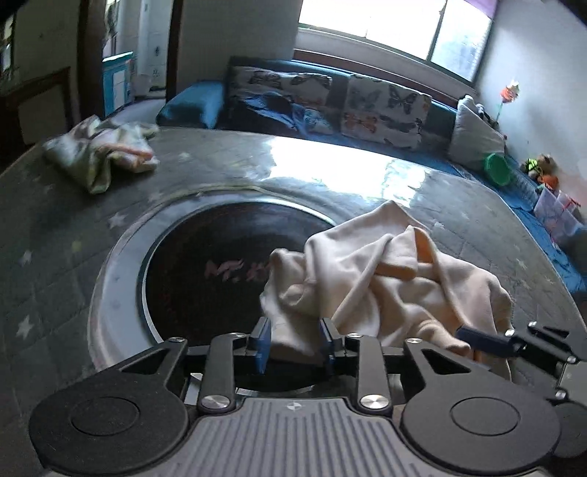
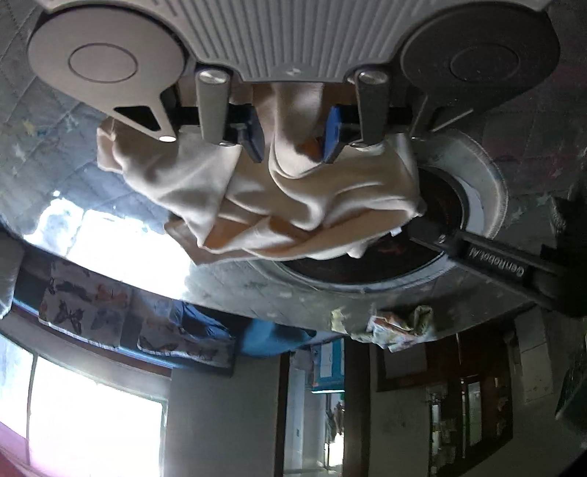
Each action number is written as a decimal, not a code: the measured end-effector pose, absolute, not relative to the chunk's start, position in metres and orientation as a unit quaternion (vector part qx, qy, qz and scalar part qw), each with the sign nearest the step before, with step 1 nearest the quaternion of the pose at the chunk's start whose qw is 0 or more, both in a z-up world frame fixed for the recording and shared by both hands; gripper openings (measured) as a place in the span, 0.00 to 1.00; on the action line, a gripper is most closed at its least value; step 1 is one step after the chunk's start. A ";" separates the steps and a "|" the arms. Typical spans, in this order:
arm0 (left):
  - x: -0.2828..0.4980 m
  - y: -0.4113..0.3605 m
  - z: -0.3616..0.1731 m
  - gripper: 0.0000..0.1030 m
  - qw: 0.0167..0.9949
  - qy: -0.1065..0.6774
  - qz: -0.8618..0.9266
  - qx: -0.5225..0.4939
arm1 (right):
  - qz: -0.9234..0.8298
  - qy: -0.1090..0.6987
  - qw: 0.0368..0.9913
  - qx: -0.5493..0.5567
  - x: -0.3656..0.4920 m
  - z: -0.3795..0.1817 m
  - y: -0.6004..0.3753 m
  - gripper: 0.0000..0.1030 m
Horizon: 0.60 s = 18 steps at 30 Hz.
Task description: Fold clothes
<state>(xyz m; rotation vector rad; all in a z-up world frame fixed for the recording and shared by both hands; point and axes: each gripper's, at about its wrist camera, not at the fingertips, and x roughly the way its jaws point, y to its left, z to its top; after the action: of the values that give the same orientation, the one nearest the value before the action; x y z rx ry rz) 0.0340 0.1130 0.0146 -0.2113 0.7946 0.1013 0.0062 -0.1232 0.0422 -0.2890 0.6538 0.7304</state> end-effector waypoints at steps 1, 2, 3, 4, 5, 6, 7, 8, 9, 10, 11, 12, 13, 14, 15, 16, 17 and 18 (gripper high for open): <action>0.039 0.111 0.014 0.34 0.916 0.386 0.044 -0.097 | 0.349 0.316 0.872 -0.134 0.007 0.041 -0.123 0.20; 0.044 0.108 0.014 0.34 0.917 0.386 0.042 -0.089 | 0.349 0.319 0.872 -0.129 0.007 0.040 -0.123 0.16; 0.050 0.104 0.014 0.34 0.918 0.386 0.040 -0.080 | 0.351 0.321 0.870 -0.127 0.007 0.039 -0.124 0.13; 0.055 0.101 0.014 0.34 0.919 0.385 0.035 -0.072 | 0.353 0.322 0.870 -0.122 0.007 0.039 -0.125 0.11; 0.060 0.098 0.014 0.35 0.920 0.385 0.030 -0.065 | 0.355 0.324 0.869 -0.117 0.007 0.039 -0.126 0.06; 0.066 0.094 0.013 0.36 0.921 0.384 0.028 -0.058 | 0.358 0.326 0.869 -0.106 0.007 0.040 -0.129 0.05; 0.072 0.091 0.012 0.38 0.922 0.384 0.026 -0.051 | 0.360 0.326 0.869 -0.097 0.007 0.040 -0.132 0.05; 0.077 0.088 0.012 0.39 0.922 0.384 0.024 -0.044 | 0.362 0.325 0.869 -0.093 0.005 0.042 -0.134 0.04; 0.083 0.085 0.010 0.41 0.922 0.386 0.023 -0.037 | 0.364 0.324 0.869 -0.088 0.004 0.043 -0.136 0.04; 0.089 0.083 0.007 0.41 0.921 0.388 0.022 -0.031 | 0.367 0.323 0.869 -0.081 0.003 0.046 -0.139 0.04; 0.095 0.080 0.005 0.41 0.920 0.391 0.022 -0.024 | 0.370 0.322 0.869 -0.074 0.002 0.048 -0.142 0.04; 0.100 0.078 0.002 0.40 0.919 0.394 0.021 -0.017 | 0.372 0.320 0.868 -0.068 0.001 0.051 -0.144 0.04; 0.104 0.077 0.000 0.37 0.918 0.397 0.020 -0.014 | 0.377 0.318 0.868 -0.064 -0.001 0.056 -0.149 0.04; 0.107 0.077 -0.002 0.31 0.917 0.399 0.020 -0.012 | 0.381 0.315 0.867 -0.061 -0.004 0.060 -0.153 0.04; 0.109 0.077 -0.005 0.19 0.915 0.402 0.020 -0.010 | 0.385 0.312 0.866 -0.060 -0.006 0.064 -0.156 0.04; 0.109 0.077 -0.004 0.14 0.916 0.400 0.019 -0.009 | 0.390 0.309 0.865 -0.059 -0.010 0.069 -0.160 0.04; 0.107 0.078 -0.003 0.12 0.918 0.397 0.018 -0.009 | 0.395 0.307 0.864 -0.058 -0.013 0.073 -0.163 0.04; 0.105 0.078 -0.002 0.10 0.919 0.394 0.018 -0.009 | 0.398 0.305 0.863 -0.059 -0.016 0.076 -0.166 0.04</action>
<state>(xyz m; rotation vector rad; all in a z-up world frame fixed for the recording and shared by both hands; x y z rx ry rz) 0.1048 0.0785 -0.0018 -0.0178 0.8099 0.0362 -0.0164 -0.1663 0.0756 -0.1231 0.6389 0.8334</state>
